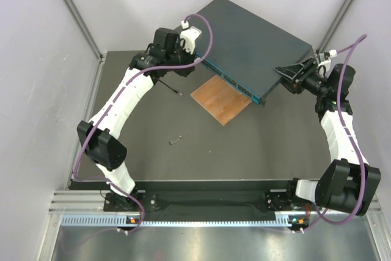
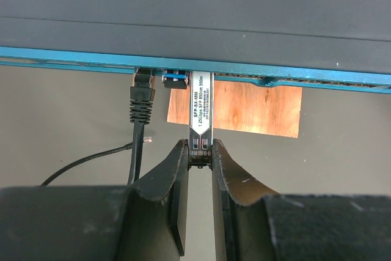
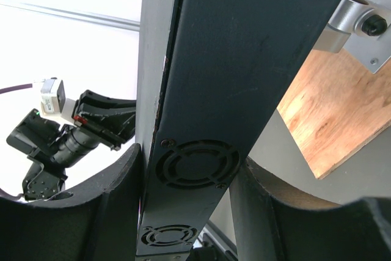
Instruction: Insert the plug into the switch port
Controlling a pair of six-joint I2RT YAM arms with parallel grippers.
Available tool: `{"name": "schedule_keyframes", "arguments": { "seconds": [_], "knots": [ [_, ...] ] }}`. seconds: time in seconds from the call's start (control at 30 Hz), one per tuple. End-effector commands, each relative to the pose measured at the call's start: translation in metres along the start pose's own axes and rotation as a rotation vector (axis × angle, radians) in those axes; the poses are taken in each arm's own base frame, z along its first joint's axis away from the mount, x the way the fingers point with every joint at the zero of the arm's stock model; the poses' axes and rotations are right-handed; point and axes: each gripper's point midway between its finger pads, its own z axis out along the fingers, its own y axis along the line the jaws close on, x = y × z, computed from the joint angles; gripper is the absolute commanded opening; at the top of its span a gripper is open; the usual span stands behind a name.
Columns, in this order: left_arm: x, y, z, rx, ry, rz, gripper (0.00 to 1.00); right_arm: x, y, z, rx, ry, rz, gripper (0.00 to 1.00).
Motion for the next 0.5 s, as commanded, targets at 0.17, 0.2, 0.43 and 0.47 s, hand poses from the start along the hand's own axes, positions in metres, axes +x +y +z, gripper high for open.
{"name": "schedule_keyframes", "arguments": {
  "seconds": [0.17, 0.2, 0.43, 0.47],
  "knots": [
    [-0.021, 0.004, -0.002, -0.011, -0.058, -0.002, 0.00, -0.008, 0.015, 0.009, -0.057, -0.019, -0.285, 0.00],
    [-0.022, 0.004, -0.002, -0.012, -0.062, -0.004, 0.00, -0.008, 0.015, 0.009, -0.056, -0.020, -0.283, 0.00],
    [-0.042, 0.003, -0.010, -0.006, -0.107, -0.001, 0.00, -0.007, 0.014, 0.009, -0.054, -0.015, -0.285, 0.00],
    [-0.042, 0.003, -0.010, -0.004, -0.107, -0.003, 0.00, -0.007, 0.013, 0.009, -0.053, -0.017, -0.285, 0.00]
  ]
}}
